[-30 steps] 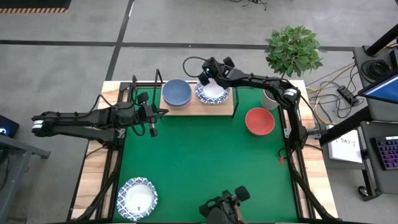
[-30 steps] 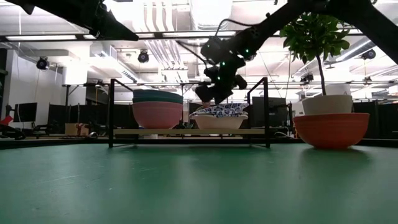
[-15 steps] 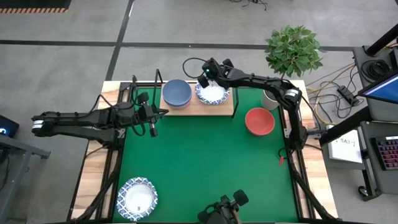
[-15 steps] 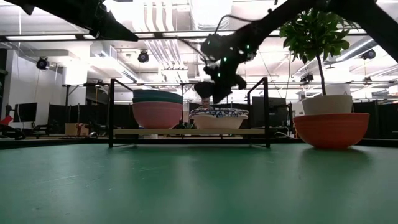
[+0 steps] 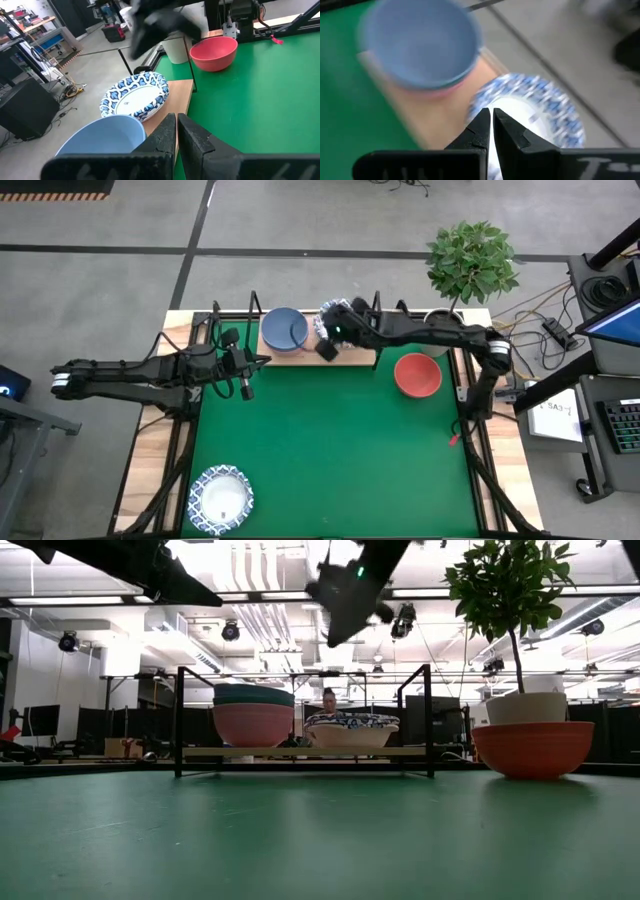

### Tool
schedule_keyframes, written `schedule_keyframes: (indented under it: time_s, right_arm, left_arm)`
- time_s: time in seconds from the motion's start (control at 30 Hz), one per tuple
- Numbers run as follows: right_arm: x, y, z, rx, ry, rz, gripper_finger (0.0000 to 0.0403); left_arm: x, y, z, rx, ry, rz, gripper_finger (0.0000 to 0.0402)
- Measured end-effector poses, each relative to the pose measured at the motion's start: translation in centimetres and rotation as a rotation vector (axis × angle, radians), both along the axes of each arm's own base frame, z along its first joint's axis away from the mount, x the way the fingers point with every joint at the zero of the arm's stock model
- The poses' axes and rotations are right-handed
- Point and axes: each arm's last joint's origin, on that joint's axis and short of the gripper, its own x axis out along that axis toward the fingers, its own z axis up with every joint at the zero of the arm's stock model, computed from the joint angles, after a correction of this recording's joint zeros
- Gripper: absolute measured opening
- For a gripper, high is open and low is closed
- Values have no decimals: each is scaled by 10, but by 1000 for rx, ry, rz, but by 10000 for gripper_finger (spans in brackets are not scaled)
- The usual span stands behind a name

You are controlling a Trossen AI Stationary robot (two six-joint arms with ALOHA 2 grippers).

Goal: Place and stack bowls onto a shelf
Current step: Stack orange bowl on top of the blue bowl on the shelf

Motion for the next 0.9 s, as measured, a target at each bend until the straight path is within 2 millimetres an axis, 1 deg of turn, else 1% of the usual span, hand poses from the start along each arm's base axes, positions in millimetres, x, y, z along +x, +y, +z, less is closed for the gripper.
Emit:
schedule_keyframes:
  time_s: [0.13,0.23,0.33,0.4,0.5,0.6,0.67,0.77,0.9]
  right_arm:
    - [-14,39,12,127,12,69,13]
    - [-26,62,14,255,61,97,13]
    - [-36,82,12,346,121,60,13]
    - [-42,91,9,387,161,13,13]
    - [-51,99,2,449,250,-51,15]
    - [-59,104,-4,494,349,-111,33]
    - [-65,106,-8,504,396,-155,52]
    - [-71,106,-12,512,443,-207,92]
    - [-76,106,-21,526,499,-233,142]
  left_arm:
    - [0,0,0,0,0,0,0]
    - [0,0,0,0,0,0,0]
    - [0,0,0,0,0,0,0]
    - [0,0,0,-2,-1,0,0]
    - [0,0,0,-7,-3,1,0]
    - [0,0,0,-7,-3,1,0]
    - [0,0,0,-7,-3,1,0]
    - [0,0,0,-7,-3,2,0]
    - [0,0,-1,-8,4,2,0]
